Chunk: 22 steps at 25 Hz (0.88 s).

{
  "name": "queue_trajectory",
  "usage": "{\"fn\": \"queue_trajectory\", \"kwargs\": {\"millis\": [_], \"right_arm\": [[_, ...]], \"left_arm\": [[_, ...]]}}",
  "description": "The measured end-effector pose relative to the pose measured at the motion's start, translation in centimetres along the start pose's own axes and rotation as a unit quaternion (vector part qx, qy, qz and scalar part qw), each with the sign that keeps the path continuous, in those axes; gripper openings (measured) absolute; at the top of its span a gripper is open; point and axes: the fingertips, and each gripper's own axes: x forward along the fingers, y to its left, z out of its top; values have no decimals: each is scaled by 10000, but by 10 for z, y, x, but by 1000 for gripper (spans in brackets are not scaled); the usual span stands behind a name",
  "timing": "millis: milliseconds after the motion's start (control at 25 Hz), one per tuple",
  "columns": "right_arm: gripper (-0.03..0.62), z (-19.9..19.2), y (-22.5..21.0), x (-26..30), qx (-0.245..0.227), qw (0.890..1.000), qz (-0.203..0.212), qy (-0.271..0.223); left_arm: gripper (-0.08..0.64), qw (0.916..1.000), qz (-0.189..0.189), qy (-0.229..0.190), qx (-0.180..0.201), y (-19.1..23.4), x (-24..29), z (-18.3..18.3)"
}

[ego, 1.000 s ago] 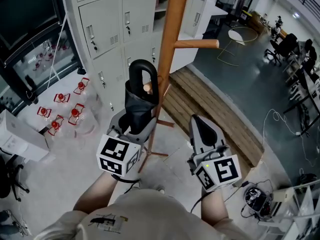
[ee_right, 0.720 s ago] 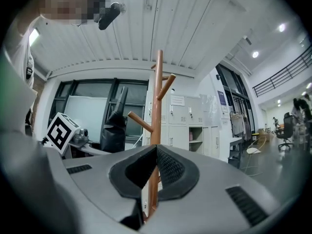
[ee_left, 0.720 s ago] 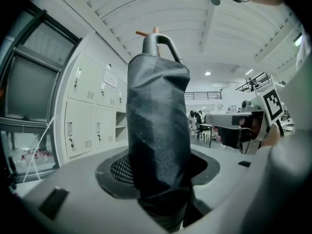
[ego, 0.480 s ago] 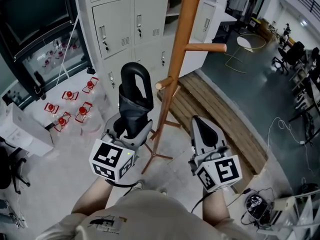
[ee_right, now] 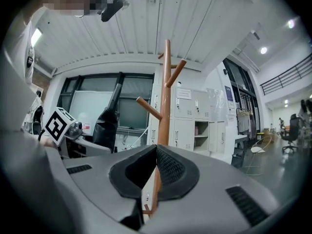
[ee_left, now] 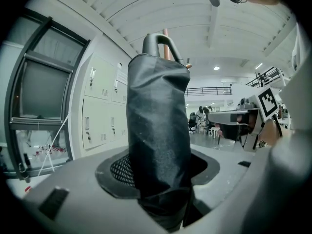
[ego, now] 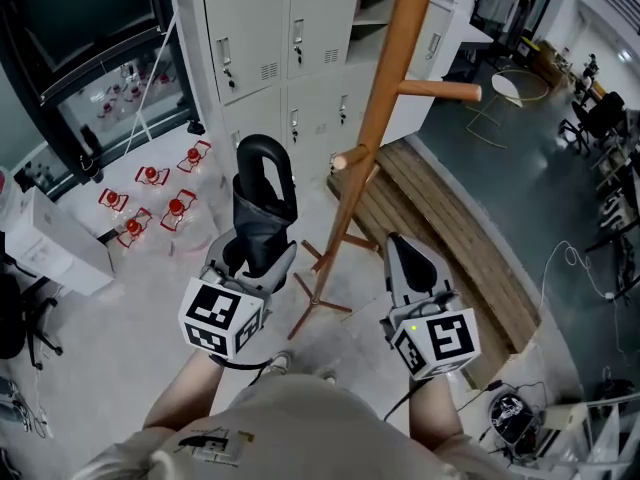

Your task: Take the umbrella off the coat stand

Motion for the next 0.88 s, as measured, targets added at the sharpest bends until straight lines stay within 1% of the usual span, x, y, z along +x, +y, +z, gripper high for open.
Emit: {"fn": "queue_trajectory", "kwargs": {"millis": [160, 280, 400, 480, 640, 880], "right_arm": [[8, -17, -4, 2, -96, 9997, -101, 202], [8, -30, -6, 5, -27, 9993, -160, 343], [8, -37, -6, 8, 53, 9989, -162, 440], [8, -39, -5, 8, 49, 9988, -93, 476], [8, -41, -3, 6, -1, 9987, 14, 513], [8, -39, -5, 8, 14, 9986, -39, 530]], "left_arm": [[261, 9998, 77, 195, -26, 5, 3, -22], [261, 9993, 94, 345, -99, 9, 5, -37], [261, 9985, 110, 497, -208, 13, 8, -49], [261, 9980, 108, 574, -245, 13, 9, -54], [261, 9978, 90, 608, -250, 13, 10, -57], [261, 9982, 17, 560, -221, 13, 11, -50]]}}
